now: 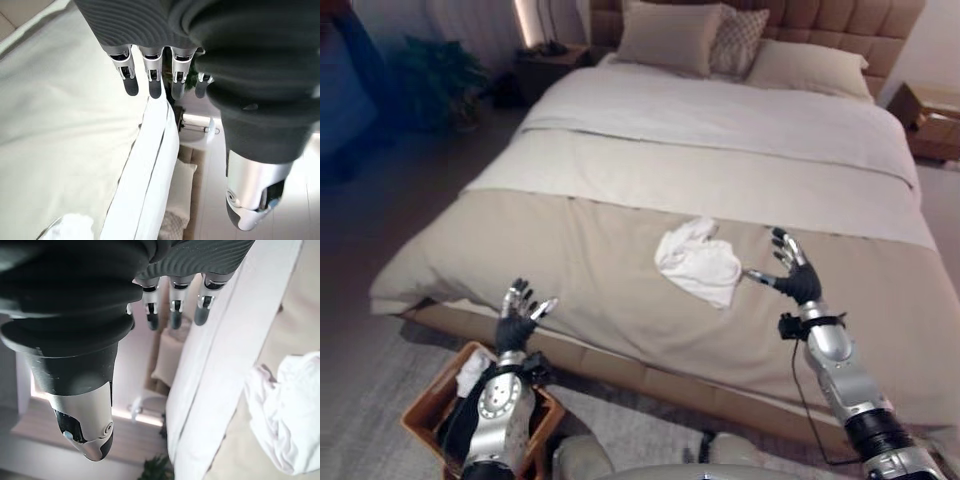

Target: Pick up clothes into the bucket

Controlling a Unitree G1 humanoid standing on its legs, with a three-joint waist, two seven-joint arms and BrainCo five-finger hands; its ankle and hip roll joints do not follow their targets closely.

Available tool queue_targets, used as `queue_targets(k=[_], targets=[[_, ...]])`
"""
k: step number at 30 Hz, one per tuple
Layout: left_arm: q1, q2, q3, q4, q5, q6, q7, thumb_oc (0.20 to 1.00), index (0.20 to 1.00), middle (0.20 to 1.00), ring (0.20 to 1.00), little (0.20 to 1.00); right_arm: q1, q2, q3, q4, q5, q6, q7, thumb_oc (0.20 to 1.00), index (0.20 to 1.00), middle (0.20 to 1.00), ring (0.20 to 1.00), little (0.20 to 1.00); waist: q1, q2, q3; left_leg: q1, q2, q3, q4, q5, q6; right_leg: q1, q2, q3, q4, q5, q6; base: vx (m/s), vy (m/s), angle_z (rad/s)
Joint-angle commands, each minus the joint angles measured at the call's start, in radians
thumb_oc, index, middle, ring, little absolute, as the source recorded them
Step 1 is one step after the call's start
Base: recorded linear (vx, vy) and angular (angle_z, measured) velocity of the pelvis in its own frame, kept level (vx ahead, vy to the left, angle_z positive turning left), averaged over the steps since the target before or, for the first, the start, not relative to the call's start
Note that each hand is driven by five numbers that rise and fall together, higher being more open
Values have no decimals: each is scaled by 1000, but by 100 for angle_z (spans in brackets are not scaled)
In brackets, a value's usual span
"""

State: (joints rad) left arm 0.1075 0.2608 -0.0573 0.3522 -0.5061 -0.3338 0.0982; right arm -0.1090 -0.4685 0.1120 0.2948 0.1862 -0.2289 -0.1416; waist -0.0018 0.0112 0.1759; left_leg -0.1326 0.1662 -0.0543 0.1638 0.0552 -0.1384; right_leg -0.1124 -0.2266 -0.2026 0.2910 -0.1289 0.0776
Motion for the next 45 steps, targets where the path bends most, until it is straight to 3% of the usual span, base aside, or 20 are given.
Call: queue_targets(k=[1,8,15,19,21,23,27,28,29,31,37,45], targets=[[-2,39,44,-40,-10,-29,-12,1000,1000,1000,1000,1000,-82,26,-4,-15,-25,-23,-16,1000,1000,1000,1000,1000,46,-8,30,-100,-34,-35,-14,79,16,112,52,-33,-106,50,48,90,59,-46],[35,59,64,-61,-22,-29,-43,1000,1000,1000,1000,1000,-91,40,-24,-7,-38,-7,-9,1000,1000,1000,1000,1000,46,-10,7,-74,-70,22,4,12,62,142,-14,-3,-133,65,89,160,126,-38],[16,91,71,-110,-26,-49,-20,1000,1000,1000,1000,1000,-219,31,2,60,-105,20,-64,1000,1000,1000,1000,1000,61,-28,29,-117,-96,86,48,-47,101,91,-86,17,-168,129,131,19,120,-20],[13,103,56,-113,-20,-52,-16,1000,1000,1000,1000,1000,-293,19,25,140,-181,46,-110,1000,1000,1000,1000,1000,74,-33,53,-120,-116,110,78,-87,132,48,-123,29,-112,160,147,6,126,-14],[-5,118,30,-124,-33,-52,-21,1000,1000,1000,1000,1000,-381,-4,53,211,-250,76,-152,1000,1000,1000,1000,1000,69,-27,107,-134,-135,121,110,-106,158,-26,-147,51,-6,203,144,-99,152,-10],[-21,130,9,-135,-40,-59,-16,1000,1000,1000,1000,1000,-460,-14,68,272,-266,93,-184,1000,1000,1000,1000,1000,68,-29,151,-151,-142,136,127,-119,163,-73,-168,42,-2,242,141,-176,74,-21],[-75,171,-30,-156,-83,-77,-20,1000,1000,1000,1000,1000,-665,-97,130,402,-303,112,-235,1000,1000,1000,1000,1000,46,-17,246,-265,-126,138,190,-120,152,-227,-158,96,-77,301,137,-231,-44,-25],[-78,170,-29,-155,-84,-77,-20,1000,1000,1000,1000,1000,-669,-98,132,405,-303,111,-236,1000,1000,1000,1000,1000,47,-14,245,-272,-121,137,200,-128,151,-233,-154,98,-70,296,137,-120,-101,-25],[-86,177,-34,-159,-94,-79,-19,1000,1000,1000,1000,1000,-711,-144,173,425,-343,122,-240,1000,1000,1000,1000,1000,30,-17,265,-325,-117,116,231,-127,145,-302,-125,152,-65,292,132,-94,-120,-18],[-87,175,-54,-179,-93,-76,-23,1000,1000,1000,1000,1000,-771,-190,210,488,-367,130,-249,1000,1000,1000,1000,1000,40,-26,292,-385,-118,109,260,-121,132,-323,-120,136,-72,272,124,-172,-151,-2],[-90,162,-83,-212,-114,-72,0,1000,1000,1000,1000,1000,-945,-287,302,613,-395,146,-293,1000,1000,1000,1000,1000,49,9,342,-537,-102,70,267,-60,84,-475,-110,101,18,235,112,-108,-109,18],[-73,150,-91,-275,-114,-75,39,1000,1000,1000,1000,1000,-1128,-386,430,663,-460,170,-334,1000,1000,1000,1000,1000,56,26,344,-719,-92,61,314,-50,69,-679,-108,117,135,202,99,-28,-16,11]])
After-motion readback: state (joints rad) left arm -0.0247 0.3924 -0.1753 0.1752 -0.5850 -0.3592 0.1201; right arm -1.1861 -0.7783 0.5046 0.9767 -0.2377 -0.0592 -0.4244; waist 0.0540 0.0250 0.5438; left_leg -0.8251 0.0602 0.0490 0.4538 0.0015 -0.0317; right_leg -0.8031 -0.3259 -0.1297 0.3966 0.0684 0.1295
